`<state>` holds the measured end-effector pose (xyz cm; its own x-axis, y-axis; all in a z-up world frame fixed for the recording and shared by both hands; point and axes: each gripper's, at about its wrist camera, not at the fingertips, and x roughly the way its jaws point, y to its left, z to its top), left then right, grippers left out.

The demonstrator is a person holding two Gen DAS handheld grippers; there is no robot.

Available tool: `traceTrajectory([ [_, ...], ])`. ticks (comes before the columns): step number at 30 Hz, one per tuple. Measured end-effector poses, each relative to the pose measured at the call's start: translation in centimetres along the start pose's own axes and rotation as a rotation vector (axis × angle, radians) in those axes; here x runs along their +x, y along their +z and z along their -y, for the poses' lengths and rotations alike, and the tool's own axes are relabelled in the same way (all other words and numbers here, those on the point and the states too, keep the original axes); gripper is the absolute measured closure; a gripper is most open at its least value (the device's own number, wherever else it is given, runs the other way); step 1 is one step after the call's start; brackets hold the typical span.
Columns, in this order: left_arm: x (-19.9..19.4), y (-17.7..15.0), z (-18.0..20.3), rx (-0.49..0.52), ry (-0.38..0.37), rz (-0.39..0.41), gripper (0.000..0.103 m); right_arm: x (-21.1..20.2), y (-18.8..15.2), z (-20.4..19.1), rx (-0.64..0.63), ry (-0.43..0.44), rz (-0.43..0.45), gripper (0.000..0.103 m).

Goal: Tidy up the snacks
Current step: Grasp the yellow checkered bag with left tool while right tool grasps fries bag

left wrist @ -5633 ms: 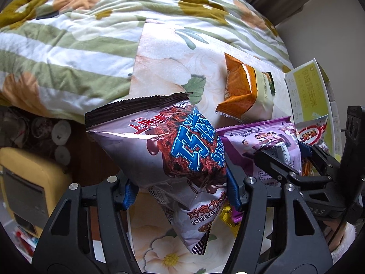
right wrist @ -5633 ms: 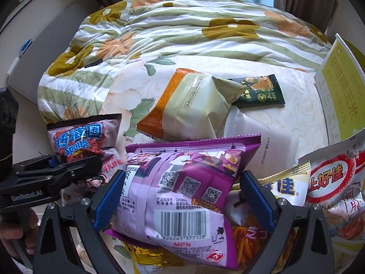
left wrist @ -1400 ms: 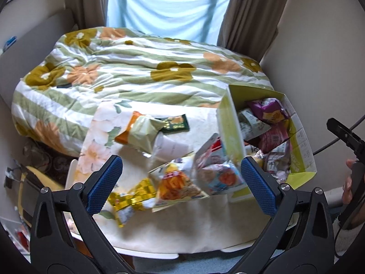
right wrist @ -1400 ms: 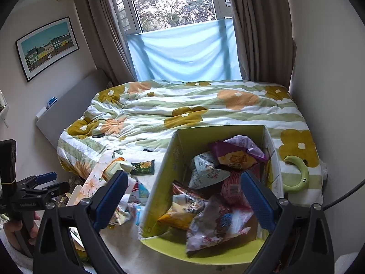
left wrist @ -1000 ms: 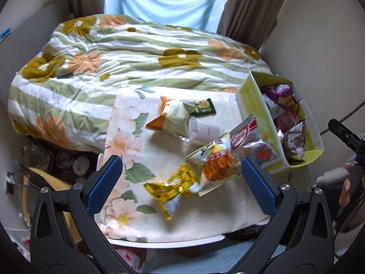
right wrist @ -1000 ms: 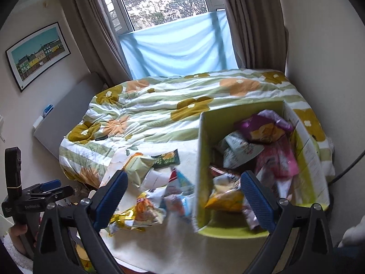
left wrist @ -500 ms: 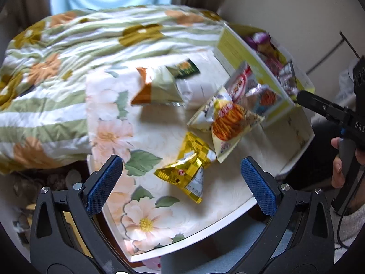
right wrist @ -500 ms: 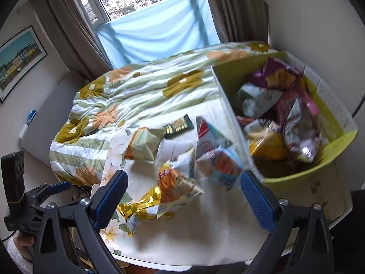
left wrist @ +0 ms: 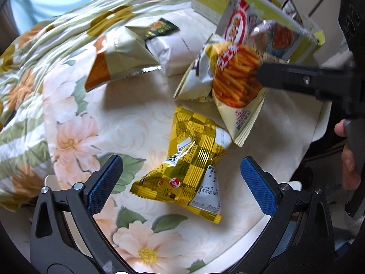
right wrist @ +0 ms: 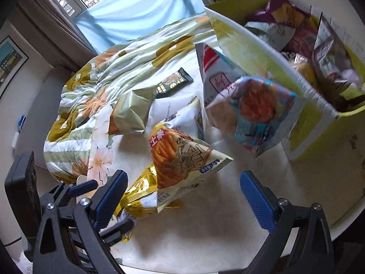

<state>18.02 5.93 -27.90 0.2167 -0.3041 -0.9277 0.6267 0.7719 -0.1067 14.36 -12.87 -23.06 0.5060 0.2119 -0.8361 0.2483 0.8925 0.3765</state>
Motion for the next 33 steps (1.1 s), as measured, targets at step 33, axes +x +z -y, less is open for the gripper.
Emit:
traceTrajectory([
  [33,2.4,-0.9,-3.9,-0.244,0.054,-0.012,0.049,5.7,1.3,1.4,0.03,0.113,-0.003,0.029],
])
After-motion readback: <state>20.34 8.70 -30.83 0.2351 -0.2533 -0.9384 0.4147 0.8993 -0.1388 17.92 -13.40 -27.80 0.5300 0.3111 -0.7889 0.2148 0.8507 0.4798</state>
